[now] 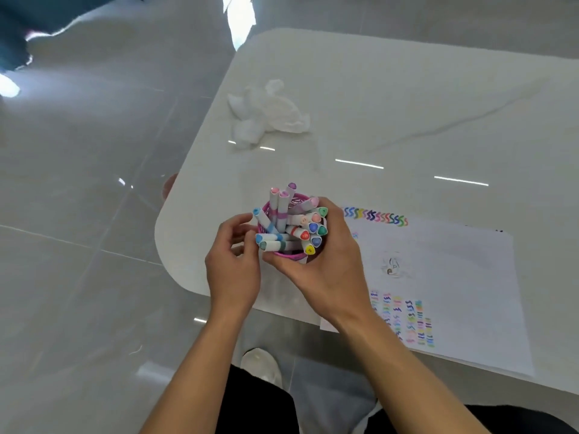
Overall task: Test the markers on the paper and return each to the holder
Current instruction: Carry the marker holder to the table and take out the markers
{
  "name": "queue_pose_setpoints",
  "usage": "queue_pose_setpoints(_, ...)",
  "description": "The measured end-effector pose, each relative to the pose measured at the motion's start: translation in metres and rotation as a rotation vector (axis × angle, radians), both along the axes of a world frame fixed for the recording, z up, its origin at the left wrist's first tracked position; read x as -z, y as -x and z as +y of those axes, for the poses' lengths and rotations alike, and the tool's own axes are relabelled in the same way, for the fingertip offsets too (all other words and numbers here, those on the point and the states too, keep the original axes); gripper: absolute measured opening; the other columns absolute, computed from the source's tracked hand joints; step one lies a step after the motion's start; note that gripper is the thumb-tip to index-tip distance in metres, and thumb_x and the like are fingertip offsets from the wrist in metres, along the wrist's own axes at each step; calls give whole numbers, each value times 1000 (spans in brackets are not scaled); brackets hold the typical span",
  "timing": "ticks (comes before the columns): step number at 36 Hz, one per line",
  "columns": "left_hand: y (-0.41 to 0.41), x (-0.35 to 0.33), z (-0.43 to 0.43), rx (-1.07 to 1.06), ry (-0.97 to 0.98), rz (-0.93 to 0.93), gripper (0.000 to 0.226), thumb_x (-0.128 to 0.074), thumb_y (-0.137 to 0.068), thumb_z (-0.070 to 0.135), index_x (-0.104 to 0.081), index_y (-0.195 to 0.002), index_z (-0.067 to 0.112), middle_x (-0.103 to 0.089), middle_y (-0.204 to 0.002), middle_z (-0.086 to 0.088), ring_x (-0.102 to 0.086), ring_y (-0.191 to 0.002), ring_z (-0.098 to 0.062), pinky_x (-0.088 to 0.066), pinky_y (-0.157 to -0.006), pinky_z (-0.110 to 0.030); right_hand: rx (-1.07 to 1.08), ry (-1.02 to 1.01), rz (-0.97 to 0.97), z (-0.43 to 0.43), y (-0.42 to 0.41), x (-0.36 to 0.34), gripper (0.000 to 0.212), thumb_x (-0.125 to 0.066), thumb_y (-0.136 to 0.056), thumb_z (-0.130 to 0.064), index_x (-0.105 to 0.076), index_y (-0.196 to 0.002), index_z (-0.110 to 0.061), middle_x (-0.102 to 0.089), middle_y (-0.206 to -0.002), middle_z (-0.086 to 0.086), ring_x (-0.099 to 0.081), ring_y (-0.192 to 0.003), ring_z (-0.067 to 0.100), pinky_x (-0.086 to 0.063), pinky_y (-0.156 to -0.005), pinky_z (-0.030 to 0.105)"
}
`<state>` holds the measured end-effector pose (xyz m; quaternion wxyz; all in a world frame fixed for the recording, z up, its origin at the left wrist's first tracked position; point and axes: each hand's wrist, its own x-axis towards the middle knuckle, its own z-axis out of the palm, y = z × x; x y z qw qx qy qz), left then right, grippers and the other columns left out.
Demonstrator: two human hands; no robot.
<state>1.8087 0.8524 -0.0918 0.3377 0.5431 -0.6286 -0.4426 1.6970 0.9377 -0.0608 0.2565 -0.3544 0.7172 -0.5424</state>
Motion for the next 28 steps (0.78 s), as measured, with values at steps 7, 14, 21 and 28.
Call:
queue_pose_setpoints(7, -7, 13, 2, 34, 65, 98, 41, -58, -98, 11, -59, -106, 51, -67, -102, 29, -64, -98, 4, -50, -73, -7, 60, 59, -17, -12, -14, 15, 79, -97, -65, -43, -53, -130, -35, -69, -118, -17, -70, -107, 1, -61, -90, 34)
queue_pose_setpoints(14, -4, 23, 3, 71, 53, 102, 32, -54, -97, 11, -66, -121, 29, -69, -113, 14, -65, -105, -2, -54, -86, -19, 118, 48, -25, -14, -17, 20, 75, -98, -64, -39, -56, -125, -32, -71, -116, -12, -71, -105, 6, -61, -89, 38)
queue_pose_setpoints(21, -3, 27, 5, 78, 56, 84, 36, -55, -96, 9, -64, -127, 26, -69, -115, 12, -64, -105, -2, -51, -81, -8, 110, 30, -30, -15, -16, 25, 77, -98, -64, -38, -54, -127, -32, -69, -120, -11, -71, -107, 6, -60, -90, 39)
queue_pose_setpoints(28, -6, 27, 4, 103, 29, 74, 36, -58, -96, 10, -63, -129, 25, -68, -117, 9, -64, -108, -8, -53, -82, -12, 24, -5, -48, -8, -7, 23, 95, -99, -65, -37, -46, -144, -30, -61, -136, -6, -66, -121, 12, -57, -101, 42)
